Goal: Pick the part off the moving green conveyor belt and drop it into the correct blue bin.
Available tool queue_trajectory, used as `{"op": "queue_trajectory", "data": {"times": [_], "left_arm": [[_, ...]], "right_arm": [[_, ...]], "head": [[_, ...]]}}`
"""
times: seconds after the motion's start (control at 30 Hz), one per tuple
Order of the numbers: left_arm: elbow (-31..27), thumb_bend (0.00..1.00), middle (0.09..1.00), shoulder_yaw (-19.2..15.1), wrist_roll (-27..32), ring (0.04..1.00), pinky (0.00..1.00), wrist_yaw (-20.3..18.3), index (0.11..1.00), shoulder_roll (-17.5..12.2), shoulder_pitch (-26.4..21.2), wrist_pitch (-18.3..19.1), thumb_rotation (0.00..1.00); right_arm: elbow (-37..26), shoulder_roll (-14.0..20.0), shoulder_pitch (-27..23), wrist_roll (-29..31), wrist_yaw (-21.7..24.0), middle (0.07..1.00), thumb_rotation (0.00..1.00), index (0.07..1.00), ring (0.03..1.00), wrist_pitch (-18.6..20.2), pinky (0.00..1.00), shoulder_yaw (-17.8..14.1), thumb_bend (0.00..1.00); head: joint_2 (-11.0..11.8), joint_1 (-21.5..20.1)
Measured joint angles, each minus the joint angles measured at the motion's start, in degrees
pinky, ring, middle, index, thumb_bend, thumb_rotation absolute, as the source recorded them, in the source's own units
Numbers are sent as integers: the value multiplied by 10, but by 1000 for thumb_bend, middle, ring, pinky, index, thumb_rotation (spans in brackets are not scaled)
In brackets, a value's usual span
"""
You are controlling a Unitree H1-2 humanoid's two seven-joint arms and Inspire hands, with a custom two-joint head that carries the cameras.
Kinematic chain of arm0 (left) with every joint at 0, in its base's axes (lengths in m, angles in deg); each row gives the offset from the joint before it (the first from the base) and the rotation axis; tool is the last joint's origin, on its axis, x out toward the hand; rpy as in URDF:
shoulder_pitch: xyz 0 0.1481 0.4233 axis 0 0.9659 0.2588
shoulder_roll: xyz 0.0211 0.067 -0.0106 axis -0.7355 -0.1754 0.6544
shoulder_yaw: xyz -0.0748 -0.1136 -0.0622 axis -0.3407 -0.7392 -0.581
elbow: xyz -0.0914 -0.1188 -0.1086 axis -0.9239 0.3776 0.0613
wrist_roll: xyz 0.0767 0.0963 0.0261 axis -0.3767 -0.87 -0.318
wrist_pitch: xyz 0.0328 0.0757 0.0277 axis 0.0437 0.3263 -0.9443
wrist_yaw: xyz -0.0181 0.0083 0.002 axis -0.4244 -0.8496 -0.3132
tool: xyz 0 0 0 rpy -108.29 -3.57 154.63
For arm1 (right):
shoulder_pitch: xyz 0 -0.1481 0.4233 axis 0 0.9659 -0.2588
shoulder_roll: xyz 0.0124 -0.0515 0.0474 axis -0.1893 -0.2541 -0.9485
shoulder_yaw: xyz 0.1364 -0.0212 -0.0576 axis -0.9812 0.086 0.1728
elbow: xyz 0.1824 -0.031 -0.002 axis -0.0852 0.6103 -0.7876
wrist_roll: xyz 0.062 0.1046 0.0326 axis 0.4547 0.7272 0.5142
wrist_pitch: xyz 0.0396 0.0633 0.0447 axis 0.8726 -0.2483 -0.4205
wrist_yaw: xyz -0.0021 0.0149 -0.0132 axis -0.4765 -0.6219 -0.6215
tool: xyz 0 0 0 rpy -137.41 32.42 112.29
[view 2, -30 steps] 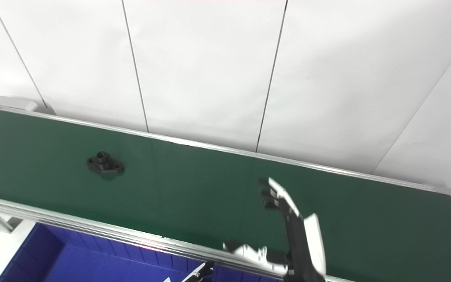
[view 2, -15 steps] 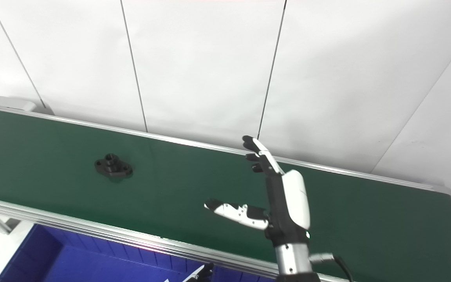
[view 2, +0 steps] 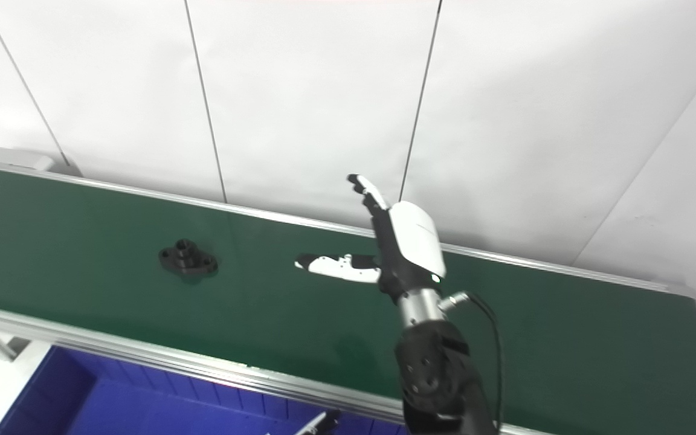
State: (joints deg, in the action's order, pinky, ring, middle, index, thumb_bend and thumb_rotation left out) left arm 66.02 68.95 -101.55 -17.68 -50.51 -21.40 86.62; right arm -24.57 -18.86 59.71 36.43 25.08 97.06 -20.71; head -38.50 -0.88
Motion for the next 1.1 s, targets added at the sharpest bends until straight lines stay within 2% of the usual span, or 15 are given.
{"op": "queue_trajectory", "data": {"times": [0.2,0.33,0.53,0.7,0.83,1.1], "left_arm": [[0,912,988,15,-15,944,829,10,1000,9,1,0,850],[0,885,991,17,-16,952,845,17,1000,11,3,-1,830],[-12,922,991,20,-17,946,822,22,1000,10,9,-3,837],[-19,905,988,23,-27,934,812,24,1000,8,11,-3,825],[-35,897,986,27,-36,918,788,25,1000,5,15,-3,825],[-59,867,984,32,-51,922,781,34,993,3,17,-2,830]], "right_arm": [[83,4,-66,-22,5,840,592,878,805,10,705,34,1000],[110,2,-98,-36,11,831,590,871,762,14,653,59,1000],[174,-3,-118,-43,11,819,553,867,744,15,652,80,1000],[249,-8,-148,-42,5,806,533,866,713,15,634,95,1000],[286,-26,-171,-41,-6,805,554,864,705,15,599,108,1000],[354,-46,-197,-40,-16,818,551,874,713,15,591,130,999]], "head": [[-4,4],[-12,10],[-18,19],[-25,2],[-27,3],[-30,7]]}}
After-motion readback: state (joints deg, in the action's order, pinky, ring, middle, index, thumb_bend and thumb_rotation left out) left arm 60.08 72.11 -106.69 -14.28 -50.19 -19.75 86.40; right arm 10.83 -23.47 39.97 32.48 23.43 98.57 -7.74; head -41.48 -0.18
